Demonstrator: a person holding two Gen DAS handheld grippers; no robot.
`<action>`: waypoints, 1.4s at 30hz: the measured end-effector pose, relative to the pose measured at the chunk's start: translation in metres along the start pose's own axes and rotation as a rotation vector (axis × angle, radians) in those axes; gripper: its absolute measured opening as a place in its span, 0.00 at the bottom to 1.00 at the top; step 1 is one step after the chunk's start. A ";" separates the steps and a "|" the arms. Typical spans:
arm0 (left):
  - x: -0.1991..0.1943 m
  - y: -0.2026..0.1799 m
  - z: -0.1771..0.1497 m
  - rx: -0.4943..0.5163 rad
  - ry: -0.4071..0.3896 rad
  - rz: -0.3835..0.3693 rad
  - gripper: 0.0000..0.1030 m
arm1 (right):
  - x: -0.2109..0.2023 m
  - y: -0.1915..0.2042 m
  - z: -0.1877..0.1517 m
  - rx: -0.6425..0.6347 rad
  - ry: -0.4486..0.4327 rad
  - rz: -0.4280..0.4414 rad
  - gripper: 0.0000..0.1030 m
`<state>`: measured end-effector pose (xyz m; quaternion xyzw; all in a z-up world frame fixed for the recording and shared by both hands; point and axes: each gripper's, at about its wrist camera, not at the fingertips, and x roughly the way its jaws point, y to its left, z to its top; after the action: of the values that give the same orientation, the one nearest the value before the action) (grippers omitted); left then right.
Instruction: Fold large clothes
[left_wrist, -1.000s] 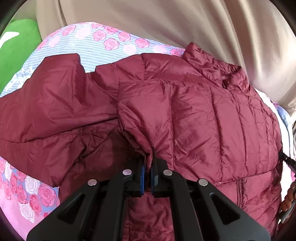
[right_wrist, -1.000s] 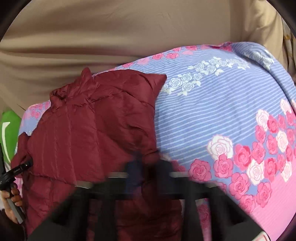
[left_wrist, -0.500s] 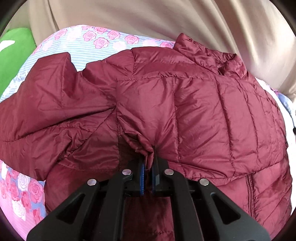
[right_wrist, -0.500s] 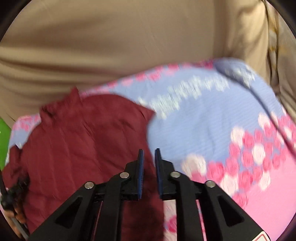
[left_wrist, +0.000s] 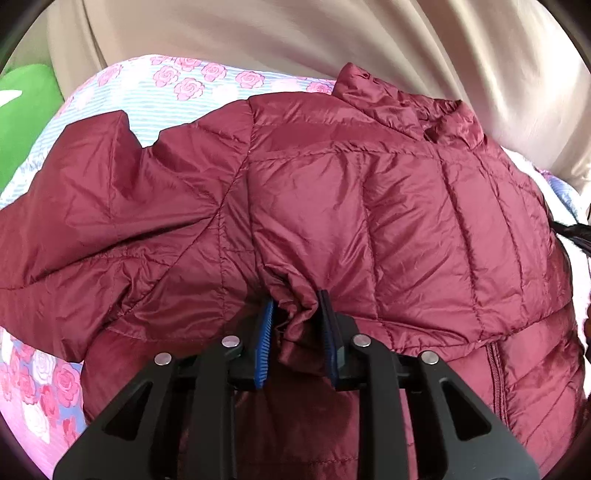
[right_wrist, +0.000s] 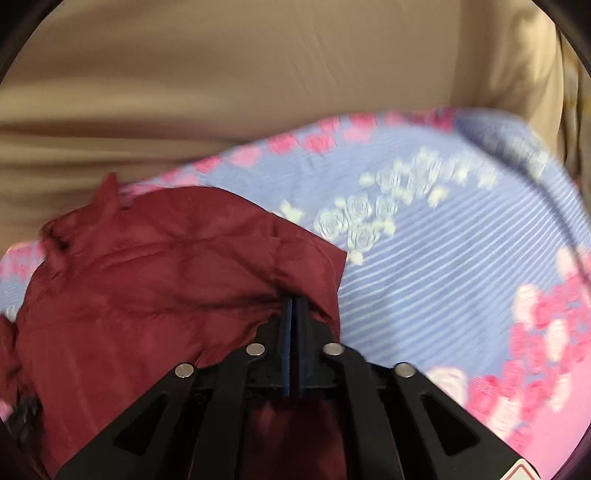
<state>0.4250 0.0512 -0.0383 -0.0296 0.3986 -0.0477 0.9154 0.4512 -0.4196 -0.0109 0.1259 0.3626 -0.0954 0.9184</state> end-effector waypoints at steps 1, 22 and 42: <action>0.000 0.000 0.000 0.001 0.000 0.001 0.22 | -0.012 0.004 -0.006 -0.027 -0.012 0.011 0.04; -0.011 0.014 -0.006 -0.073 -0.027 0.017 0.34 | -0.024 -0.011 -0.072 -0.107 0.115 -0.056 0.16; -0.129 0.389 -0.068 -0.892 -0.181 0.327 0.61 | -0.184 0.006 -0.192 -0.104 0.135 0.093 0.36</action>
<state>0.3127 0.4513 -0.0272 -0.3603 0.2983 0.2753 0.8399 0.1978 -0.3404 -0.0185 0.1010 0.4220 -0.0250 0.9006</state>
